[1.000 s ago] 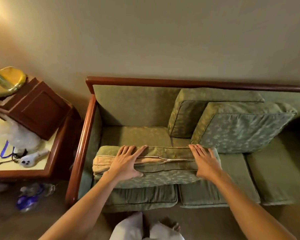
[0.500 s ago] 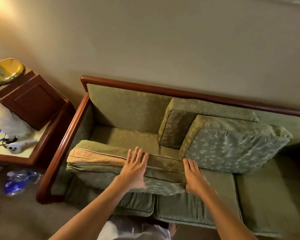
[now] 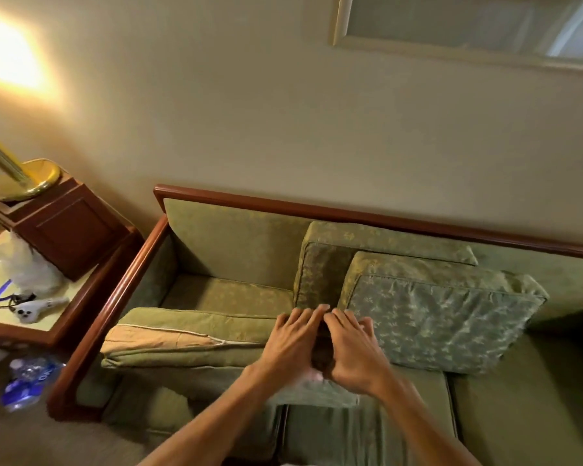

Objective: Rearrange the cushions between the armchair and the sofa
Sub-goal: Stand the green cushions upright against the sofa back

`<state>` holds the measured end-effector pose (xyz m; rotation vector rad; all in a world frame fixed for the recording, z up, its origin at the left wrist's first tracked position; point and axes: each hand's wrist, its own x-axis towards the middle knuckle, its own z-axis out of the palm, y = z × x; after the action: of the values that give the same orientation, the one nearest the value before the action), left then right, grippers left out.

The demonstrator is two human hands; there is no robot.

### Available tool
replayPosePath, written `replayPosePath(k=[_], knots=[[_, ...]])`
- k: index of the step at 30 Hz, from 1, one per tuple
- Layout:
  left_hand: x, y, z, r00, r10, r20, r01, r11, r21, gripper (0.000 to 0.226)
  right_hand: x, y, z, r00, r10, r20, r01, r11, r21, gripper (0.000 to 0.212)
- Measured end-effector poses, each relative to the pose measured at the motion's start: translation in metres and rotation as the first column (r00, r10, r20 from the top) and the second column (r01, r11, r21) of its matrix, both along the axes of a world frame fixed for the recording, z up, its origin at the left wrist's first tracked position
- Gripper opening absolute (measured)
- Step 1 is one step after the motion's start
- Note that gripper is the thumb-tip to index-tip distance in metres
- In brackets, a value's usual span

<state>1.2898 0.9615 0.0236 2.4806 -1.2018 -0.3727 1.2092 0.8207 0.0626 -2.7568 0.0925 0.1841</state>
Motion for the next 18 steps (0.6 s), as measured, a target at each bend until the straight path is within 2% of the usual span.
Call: replayPosePath(k=[2, 4, 6, 8, 10, 11, 15, 18], knots=[[0.022, 0.034, 0.045, 0.997, -0.042, -0.06, 0.032, 0.988, -0.153, 0.121, 0.009, 0.018, 0.046, 0.984, 0.07, 0.167, -0.075, 0.997, 0.022, 0.083], [0.043, 0.075, 0.077, 0.992, -0.072, -0.106, 0.04, 0.961, -0.273, 0.12, 0.025, 0.048, 0.074, 0.962, 0.103, 0.254, -0.123, 0.99, 0.064, 0.099], [0.068, 0.116, 0.081, 0.987, -0.068, -0.149, 0.017, 0.946, -0.323, 0.116, 0.046, 0.077, 0.075, 0.97, 0.096, 0.222, -0.122, 0.987, 0.106, 0.118], [0.088, 0.155, 0.065, 0.974, -0.052, -0.222, -0.024, 0.945, -0.326, 0.112, 0.065, 0.094, 0.053, 0.995, 0.075, 0.065, -0.082, 0.99, 0.119, 0.133], [0.105, 0.193, 0.046, 0.956, -0.009, -0.294, -0.085, 0.948, -0.306, 0.114, 0.07, 0.092, 0.024, 0.991, 0.042, -0.124, -0.033, 0.997, 0.071, 0.138], [0.114, 0.212, 0.042, 0.942, 0.025, -0.335, -0.127, 0.95, -0.287, 0.117, 0.069, 0.087, 0.012, 0.985, 0.02, -0.17, -0.015, 0.999, 0.031, 0.138], [0.153, 0.273, 0.041, 0.855, 0.197, -0.481, -0.305, 0.939, -0.157, 0.124, 0.063, 0.057, -0.004, 0.975, -0.114, -0.193, 0.09, 0.987, -0.13, 0.138], [0.18, 0.285, 0.041, 0.818, 0.232, -0.526, -0.205, 0.973, 0.109, 0.137, 0.06, 0.047, -0.003, 0.96, -0.178, -0.215, 0.163, 0.983, -0.084, 0.132]])
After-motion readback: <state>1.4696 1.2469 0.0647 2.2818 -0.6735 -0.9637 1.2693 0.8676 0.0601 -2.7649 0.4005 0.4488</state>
